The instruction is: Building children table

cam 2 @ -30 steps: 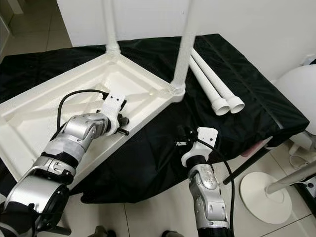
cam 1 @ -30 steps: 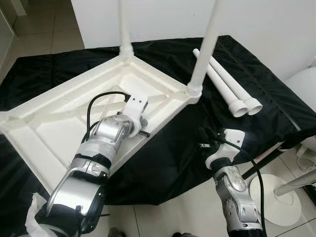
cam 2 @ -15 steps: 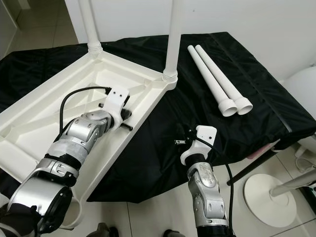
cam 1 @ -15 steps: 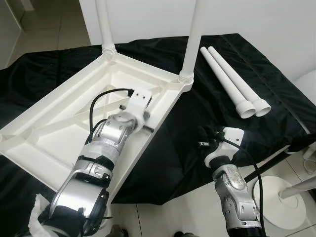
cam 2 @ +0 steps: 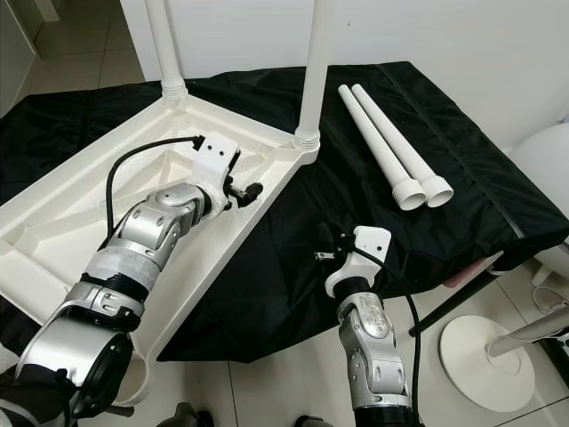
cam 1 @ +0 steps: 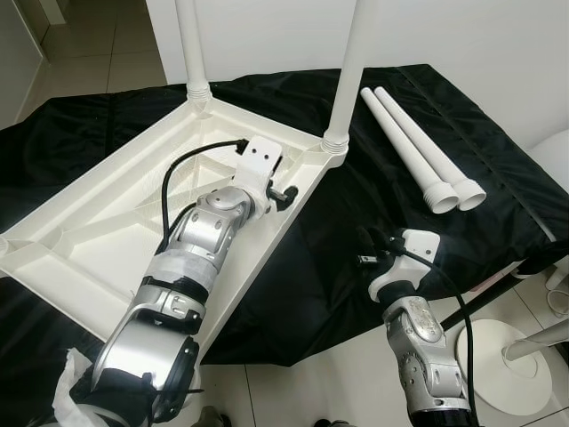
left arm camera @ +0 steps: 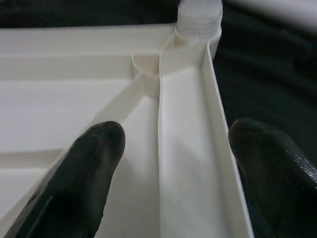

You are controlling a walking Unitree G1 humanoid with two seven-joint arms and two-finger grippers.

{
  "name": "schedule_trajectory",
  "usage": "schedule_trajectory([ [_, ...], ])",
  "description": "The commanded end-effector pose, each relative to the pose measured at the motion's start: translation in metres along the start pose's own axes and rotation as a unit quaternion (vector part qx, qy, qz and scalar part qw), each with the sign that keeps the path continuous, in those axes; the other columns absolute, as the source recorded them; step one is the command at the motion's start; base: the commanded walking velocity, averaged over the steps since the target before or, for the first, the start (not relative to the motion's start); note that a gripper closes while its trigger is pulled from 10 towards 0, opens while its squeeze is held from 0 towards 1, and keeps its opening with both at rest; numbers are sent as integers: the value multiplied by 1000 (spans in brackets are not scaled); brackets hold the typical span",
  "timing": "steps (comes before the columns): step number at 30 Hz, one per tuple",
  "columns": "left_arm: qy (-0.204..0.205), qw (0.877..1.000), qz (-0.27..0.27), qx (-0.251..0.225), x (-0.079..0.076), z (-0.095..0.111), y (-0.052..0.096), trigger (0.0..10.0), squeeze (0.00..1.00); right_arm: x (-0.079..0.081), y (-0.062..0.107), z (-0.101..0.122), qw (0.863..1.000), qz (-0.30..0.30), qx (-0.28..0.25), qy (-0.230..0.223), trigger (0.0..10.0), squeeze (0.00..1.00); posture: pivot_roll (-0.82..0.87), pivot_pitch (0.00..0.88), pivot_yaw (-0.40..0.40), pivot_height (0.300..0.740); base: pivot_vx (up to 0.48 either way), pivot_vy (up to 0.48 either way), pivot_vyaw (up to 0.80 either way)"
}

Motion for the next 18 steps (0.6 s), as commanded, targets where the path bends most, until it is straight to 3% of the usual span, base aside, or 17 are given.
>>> schedule_trajectory([
  [1,6,1000,6,-16,0,6,1,10000,0,-2,0,-2,1000,-4,3,2,10000,0,-33,87,39,740,0,0,0],
  [5,26,998,-14,-53,1,22,6,10000,0,-2,0,-3,1000,-4,4,2,10000,0,-33,88,38,740,0,0,0],
  [7,21,996,-18,-86,9,33,15,10000,0,-2,1,-3,1000,-5,4,1,10000,0,-33,87,39,740,0,0,0],
  [11,13,995,-13,-93,15,34,18,10000,0,-2,1,-3,1000,-5,4,1,10000,0,-32,87,39,740,0,0,0],
  [13,2,995,-8,-96,22,32,21,10000,0,-3,1,-3,1000,-6,3,1,10000,0,-31,87,38,740,0,0,0],
  [15,-23,995,7,-93,41,25,31,10000,0,-2,1,-2,1000,-5,1,3,10000,0,-27,90,35,740,0,0,0],
  [17,-23,995,7,-93,41,25,31,10000,0,-2,1,-2,1000,-5,1,3,10000,0,-27,90,35,740,0,0,0],
  [18,-37,995,11,-94,48,22,37,10000,0,-2,1,-1,1000,-4,-1,5,10000,0,-24,92,31,740,0,0,0],
])
Point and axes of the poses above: a point about 5 cm out from each wrist's last joint towards the gripper, its own y axis pointing back from the gripper into the wrist, its own z axis along the axis of the wrist's last joint, x = y × z, the point moved 6 cm from there along -y, pointing out of the wrist towards the gripper, and after that the axes turned 7 degrees about y, right-handed, at the moved point
